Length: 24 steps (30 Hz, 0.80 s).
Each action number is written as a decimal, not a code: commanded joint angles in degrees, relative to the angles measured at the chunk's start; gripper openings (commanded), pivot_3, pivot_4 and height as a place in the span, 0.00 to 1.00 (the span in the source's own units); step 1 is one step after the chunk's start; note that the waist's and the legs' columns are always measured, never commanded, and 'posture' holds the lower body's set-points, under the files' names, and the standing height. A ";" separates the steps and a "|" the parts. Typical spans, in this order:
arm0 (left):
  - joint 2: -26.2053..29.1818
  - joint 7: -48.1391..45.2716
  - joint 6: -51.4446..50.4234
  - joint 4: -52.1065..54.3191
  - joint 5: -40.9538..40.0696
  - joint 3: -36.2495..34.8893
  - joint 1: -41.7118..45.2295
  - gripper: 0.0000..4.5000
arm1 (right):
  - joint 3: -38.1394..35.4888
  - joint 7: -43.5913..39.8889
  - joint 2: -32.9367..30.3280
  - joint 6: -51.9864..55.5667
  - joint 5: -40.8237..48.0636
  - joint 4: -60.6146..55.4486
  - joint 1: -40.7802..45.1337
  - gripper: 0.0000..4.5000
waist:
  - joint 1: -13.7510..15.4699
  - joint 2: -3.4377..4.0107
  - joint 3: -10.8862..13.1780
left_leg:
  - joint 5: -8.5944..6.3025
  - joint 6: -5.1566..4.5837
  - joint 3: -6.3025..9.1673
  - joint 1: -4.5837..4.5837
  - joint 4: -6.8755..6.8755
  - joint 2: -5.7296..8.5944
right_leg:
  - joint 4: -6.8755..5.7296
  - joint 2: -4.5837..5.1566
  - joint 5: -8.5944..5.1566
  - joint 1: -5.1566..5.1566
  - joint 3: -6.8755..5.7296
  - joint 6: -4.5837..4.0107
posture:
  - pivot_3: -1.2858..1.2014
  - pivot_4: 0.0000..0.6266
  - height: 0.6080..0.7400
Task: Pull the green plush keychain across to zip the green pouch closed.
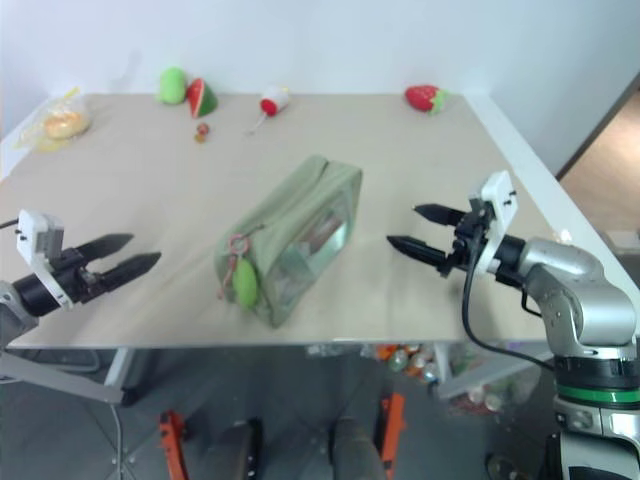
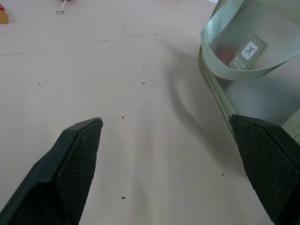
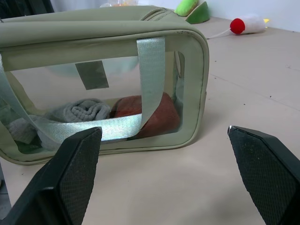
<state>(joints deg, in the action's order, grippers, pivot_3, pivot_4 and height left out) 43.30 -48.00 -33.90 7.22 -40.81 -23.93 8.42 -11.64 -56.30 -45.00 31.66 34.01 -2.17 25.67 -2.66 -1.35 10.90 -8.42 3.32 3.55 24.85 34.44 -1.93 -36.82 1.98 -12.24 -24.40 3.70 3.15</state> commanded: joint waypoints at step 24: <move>5.84 -8.67 -7.84 4.84 -8.04 7.26 24.17 1.00 | 24.72 -28.88 2.75 -21.34 -16.66 10.48 37.81 0.99 | -0.20 -0.07 0.12 | -0.01 -0.02 -0.11 -0.04 -0.01 -0.04 | -0.06 -0.04 0.03 -0.05 0.08 0.10 | 0.52 0.24 0.99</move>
<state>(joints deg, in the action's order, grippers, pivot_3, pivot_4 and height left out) 48.49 -56.37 -41.61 9.89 -47.59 -15.88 31.14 12.34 -83.31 -42.84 13.74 19.26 6.50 61.05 -2.86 -1.42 11.02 -8.43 3.30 3.43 24.80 34.44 -1.98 -36.90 1.93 -12.20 -24.45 3.78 3.25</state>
